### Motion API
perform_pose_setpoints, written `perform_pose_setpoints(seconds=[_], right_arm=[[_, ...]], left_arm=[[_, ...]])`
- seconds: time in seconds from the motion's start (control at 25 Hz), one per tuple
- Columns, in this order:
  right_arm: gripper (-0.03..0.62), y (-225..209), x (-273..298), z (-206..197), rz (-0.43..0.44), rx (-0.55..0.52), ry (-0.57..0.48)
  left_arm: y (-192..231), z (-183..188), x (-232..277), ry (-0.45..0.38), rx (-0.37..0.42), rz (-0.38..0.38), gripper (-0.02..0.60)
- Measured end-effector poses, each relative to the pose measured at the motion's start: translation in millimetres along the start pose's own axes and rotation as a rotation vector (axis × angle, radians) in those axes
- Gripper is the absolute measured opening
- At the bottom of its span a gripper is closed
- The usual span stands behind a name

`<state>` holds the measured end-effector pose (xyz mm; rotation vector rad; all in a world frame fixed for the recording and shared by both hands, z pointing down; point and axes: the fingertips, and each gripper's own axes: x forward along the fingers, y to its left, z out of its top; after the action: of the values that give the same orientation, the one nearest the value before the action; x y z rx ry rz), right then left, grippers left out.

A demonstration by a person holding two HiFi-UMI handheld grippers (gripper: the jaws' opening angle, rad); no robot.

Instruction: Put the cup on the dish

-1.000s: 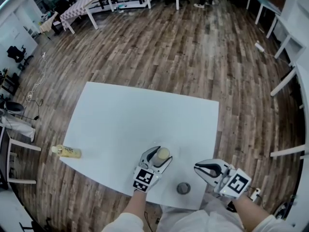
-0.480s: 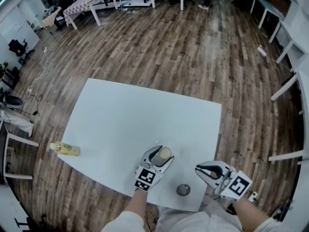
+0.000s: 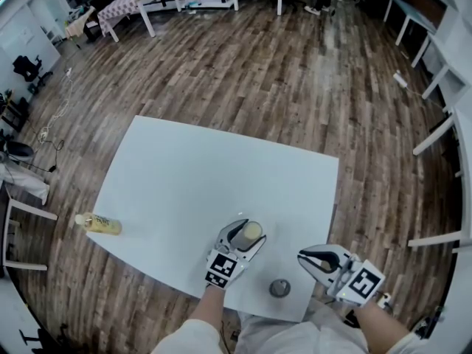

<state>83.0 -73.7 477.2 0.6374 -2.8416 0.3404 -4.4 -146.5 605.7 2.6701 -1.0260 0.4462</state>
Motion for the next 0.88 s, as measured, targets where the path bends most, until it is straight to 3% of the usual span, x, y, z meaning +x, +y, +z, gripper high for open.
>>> perform_pose_setpoints(seconds=[0.88], right_arm=[[0.034, 7, 0, 4, 0.007, -0.005, -0.002]], left_arm=[[-4, 21, -13, -0.061, 0.003, 0.01, 0.319]])
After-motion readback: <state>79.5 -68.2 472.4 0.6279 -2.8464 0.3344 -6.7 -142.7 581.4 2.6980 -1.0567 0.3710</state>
